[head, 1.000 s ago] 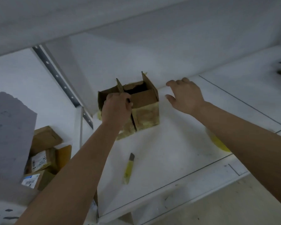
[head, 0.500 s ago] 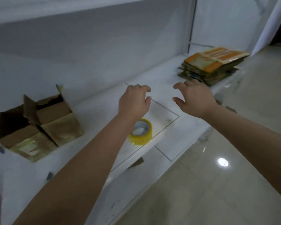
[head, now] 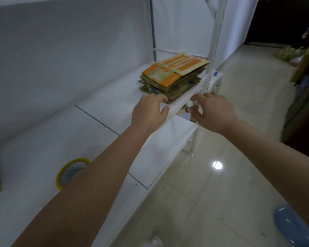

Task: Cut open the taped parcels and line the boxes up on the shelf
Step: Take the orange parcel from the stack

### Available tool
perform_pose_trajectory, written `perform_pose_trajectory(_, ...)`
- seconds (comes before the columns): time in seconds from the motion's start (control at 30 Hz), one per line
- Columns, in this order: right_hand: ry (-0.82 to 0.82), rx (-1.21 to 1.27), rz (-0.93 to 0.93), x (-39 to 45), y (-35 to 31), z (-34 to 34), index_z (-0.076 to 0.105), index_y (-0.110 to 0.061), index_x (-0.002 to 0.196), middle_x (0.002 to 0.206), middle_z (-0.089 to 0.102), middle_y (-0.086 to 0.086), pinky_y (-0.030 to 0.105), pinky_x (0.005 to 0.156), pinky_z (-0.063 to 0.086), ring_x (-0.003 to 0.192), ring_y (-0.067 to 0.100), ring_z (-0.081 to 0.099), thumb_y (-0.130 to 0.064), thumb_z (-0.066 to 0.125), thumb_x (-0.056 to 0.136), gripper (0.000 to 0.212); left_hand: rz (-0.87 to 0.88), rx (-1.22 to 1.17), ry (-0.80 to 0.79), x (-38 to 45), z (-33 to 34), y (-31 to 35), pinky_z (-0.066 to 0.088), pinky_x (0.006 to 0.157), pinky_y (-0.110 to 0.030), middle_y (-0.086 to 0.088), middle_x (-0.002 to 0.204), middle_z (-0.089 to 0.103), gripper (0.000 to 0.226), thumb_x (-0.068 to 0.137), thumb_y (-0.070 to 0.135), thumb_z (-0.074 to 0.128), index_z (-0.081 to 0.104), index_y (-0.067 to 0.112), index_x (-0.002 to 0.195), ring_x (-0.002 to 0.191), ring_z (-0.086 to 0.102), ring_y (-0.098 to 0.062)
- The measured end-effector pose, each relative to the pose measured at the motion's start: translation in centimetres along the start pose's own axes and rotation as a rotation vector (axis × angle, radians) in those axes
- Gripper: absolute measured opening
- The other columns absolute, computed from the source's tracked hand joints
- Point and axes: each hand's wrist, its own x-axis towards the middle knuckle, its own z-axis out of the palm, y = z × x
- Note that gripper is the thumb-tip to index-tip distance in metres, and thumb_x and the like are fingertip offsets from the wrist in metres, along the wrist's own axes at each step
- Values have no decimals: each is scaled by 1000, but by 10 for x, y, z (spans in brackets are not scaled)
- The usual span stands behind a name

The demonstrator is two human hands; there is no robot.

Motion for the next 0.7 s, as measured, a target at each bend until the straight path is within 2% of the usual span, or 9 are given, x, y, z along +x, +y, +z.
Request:
perform_pose_trajectory(0.13,-46,0,-3,50,23,18,53,-15,133,118,64,12,41,89,43,113,36,54,-40,52,96,44,-25,1,-10,47,17,-18,47,89,-36,-2,121,65,32,95,32,58,64,18,124,116,53,-24)
perform_pose_trajectory(0.23,-42,-21,7,95,40,31,55,-15,126,112,64,11,39,84,41,110,34,53,-40,52,96,39,-72,0,-2,89,26,-34,50,89,-40,-3,119,66,32,95,33,59,65,18,122,113,56,-24)
perform_pose_trajectory(0.33,-77,-30,17,138,57,44,54,-16,127,117,63,9,38,82,40,113,32,51,-38,50,97,37,-124,1,-1,133,37,-47,51,85,-38,-3,115,67,32,94,36,59,66,18,120,107,60,-24)
perform_pose_trajectory(0.53,-82,13,94,220,96,71,52,-18,135,124,61,12,42,92,43,120,34,49,-39,47,99,42,-267,-26,-61,210,68,-66,48,93,-38,-4,129,61,44,96,44,55,56,18,131,117,56,-24)
perform_pose_trajectory(0.7,-62,19,111,289,135,102,51,-17,137,129,59,15,45,94,43,125,37,46,-39,44,101,42,-370,23,-98,261,99,-81,47,98,-43,-8,135,55,56,95,52,52,49,15,136,122,52,-28)
